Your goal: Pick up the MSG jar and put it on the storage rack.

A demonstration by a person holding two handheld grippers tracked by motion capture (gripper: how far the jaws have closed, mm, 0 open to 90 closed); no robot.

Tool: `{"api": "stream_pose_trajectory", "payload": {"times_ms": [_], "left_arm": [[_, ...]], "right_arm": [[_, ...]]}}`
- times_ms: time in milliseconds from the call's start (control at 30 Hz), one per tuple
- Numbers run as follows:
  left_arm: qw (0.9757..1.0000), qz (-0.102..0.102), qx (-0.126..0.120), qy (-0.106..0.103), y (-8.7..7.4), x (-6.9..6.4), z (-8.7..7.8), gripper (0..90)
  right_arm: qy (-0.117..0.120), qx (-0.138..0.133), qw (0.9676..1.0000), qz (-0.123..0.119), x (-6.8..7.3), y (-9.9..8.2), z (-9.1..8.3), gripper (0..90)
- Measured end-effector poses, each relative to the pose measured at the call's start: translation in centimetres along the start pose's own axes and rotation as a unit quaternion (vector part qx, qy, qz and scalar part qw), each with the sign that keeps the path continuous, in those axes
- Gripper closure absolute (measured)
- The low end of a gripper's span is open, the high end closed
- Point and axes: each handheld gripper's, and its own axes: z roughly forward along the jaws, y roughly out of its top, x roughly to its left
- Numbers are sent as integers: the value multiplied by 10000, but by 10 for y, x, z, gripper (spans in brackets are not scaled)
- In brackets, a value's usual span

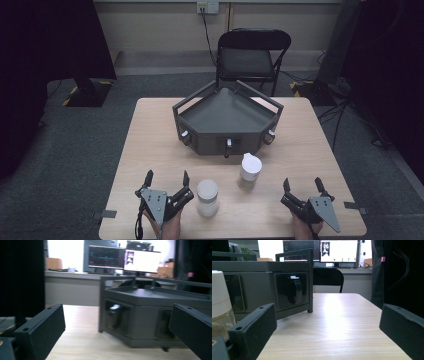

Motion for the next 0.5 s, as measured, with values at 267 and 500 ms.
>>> {"api": "stream_pose_trajectory", "payload": {"times_ms": [267,500], "left_arm": [[9988,-122,-139,-459,11,-9,-11,0],[9968,-32,-62,-791,10,-20,-14,0]], "right_arm": [[-23,-4,10000,-1,1,0,0,0],[-12,1,10000,-3,1,0,0,0]]}}
